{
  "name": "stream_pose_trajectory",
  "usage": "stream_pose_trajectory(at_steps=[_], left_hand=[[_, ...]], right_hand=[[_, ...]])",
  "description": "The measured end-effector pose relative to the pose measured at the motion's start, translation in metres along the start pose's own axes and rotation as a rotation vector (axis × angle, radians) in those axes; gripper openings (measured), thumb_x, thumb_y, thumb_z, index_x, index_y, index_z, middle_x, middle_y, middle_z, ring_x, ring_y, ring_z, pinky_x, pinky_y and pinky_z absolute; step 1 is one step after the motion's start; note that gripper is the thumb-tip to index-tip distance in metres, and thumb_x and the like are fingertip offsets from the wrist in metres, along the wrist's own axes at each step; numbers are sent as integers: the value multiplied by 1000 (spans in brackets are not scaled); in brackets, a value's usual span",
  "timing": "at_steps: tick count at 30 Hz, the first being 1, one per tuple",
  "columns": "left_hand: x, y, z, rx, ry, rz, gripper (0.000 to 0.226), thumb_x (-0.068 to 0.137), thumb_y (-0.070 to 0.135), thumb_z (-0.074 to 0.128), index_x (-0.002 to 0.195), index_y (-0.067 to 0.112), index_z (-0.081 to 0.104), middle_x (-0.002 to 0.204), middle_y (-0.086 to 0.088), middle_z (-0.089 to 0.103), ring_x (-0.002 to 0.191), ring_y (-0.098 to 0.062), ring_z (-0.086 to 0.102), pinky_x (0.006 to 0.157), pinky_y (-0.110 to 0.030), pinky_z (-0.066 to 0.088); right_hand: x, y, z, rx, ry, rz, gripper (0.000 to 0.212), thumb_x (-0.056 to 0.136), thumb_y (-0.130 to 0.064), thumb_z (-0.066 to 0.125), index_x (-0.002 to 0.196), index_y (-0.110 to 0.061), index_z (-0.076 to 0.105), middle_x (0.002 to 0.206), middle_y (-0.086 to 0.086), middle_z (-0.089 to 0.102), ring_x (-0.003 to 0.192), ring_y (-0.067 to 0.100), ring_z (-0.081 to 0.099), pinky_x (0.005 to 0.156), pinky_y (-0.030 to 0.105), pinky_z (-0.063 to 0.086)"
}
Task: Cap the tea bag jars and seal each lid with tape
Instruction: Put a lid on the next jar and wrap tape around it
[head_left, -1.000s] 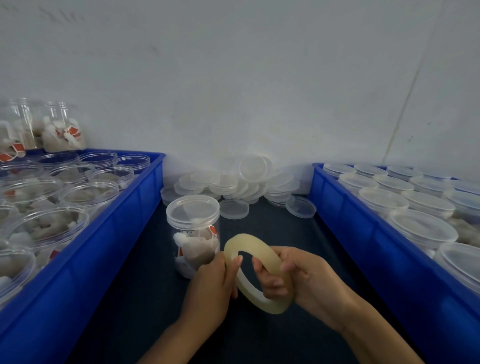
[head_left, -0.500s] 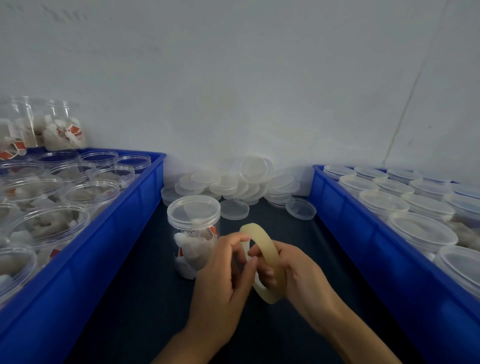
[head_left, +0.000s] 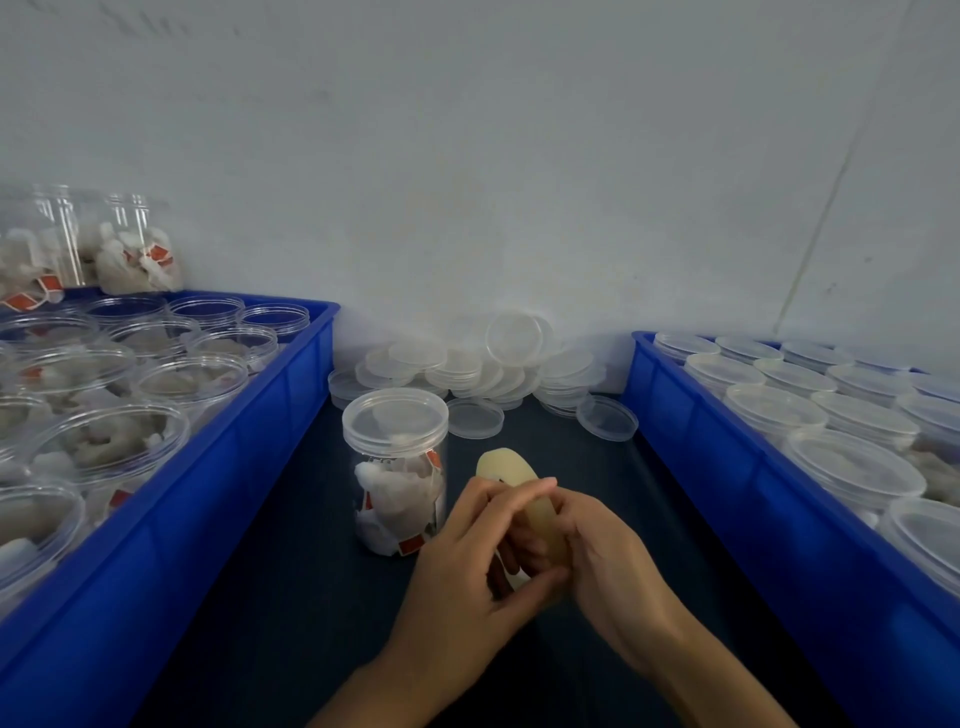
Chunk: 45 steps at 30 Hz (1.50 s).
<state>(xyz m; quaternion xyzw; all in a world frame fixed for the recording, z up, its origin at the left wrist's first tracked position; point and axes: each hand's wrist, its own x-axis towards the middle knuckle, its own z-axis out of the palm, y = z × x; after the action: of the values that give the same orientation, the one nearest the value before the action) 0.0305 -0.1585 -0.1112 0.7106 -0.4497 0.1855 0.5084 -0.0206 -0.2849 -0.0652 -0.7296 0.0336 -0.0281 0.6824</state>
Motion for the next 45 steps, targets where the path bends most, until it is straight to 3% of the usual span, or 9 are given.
stream_pose_trajectory(at_steps=[8, 12, 22, 25, 29, 32, 35, 41, 45], left_hand=[[4, -6, -4, -90, 9, -91, 67, 71, 17, 83, 126, 45, 55, 106, 18, 53, 90, -6, 60, 79, -12, 48], [6, -8, -7, -136, 6, -143, 65, 67, 31, 80, 125, 44, 54, 102, 18, 54, 84, -10, 60, 79, -18, 51], [8, -12, -3, -123, -10, -153, 70, 70, 23, 82, 126, 49, 50, 104, 21, 52, 89, -9, 60, 81, -19, 52], [8, -13, -4, -120, -11, -156, 69, 70, 26, 81, 125, 52, 50, 104, 22, 52, 90, -8, 60, 81, -17, 52], [8, -11, -3, -131, -4, -154, 63, 69, 36, 76, 124, 52, 50, 105, 20, 52, 90, -7, 60, 80, -14, 51], [7, -12, -3, -129, -10, -151, 70, 71, 21, 82, 126, 50, 51, 103, 21, 52, 90, -9, 60, 80, -18, 53], [6, -13, -3, -112, -4, -138, 71, 71, 20, 82, 127, 50, 50, 103, 21, 52, 90, -9, 60, 80, -17, 52], [5, -15, -7, 27, 115, -135, 61, 85, 15, 70, 131, 45, 43, 109, 24, 54, 103, 3, 57, 87, -11, 47], [4, -10, -7, 116, 155, -65, 41, 94, 27, 57, 134, 34, 51, 101, 19, 56, 84, 3, 59, 74, -7, 46]], right_hand=[[0, -1, -1, 112, -104, -14, 35, 70, -6, 40, 95, 15, 52, 76, 12, 50, 77, 24, 51, 71, 36, 43], [7, -7, 0, 137, -153, 49, 33, 80, 20, 25, 83, 1, 52, 76, 15, 42, 83, 32, 44, 77, 38, 39], [12, 6, -6, 156, -181, -11, 28, 61, 1, 44, 85, 8, 56, 72, 11, 52, 72, 18, 57, 69, 26, 50], [14, 10, -9, 183, -218, -36, 42, 66, 1, 41, 104, 16, 50, 71, 2, 61, 75, 13, 65, 69, 23, 53], [12, 14, -12, 155, -206, -41, 43, 77, 12, 34, 97, -8, 66, 79, 2, 72, 85, 16, 70, 70, 24, 56], [12, 13, -8, 69, -165, -105, 50, 70, 6, 41, 90, -25, 74, 94, 18, 68, 97, 30, 66, 86, 43, 54], [9, 10, -9, 173, -259, -103, 46, 61, 2, 42, 94, -14, 71, 78, 10, 65, 84, 20, 67, 80, 31, 55], [10, 13, -21, -24, -291, -99, 41, 80, -15, 49, 119, -13, 61, 114, 4, 66, 112, 17, 60, 94, 24, 48], [8, 16, -20, -218, -231, -173, 22, 95, -9, 49, 114, -12, 59, 101, 8, 66, 98, 19, 63, 87, 32, 50]])
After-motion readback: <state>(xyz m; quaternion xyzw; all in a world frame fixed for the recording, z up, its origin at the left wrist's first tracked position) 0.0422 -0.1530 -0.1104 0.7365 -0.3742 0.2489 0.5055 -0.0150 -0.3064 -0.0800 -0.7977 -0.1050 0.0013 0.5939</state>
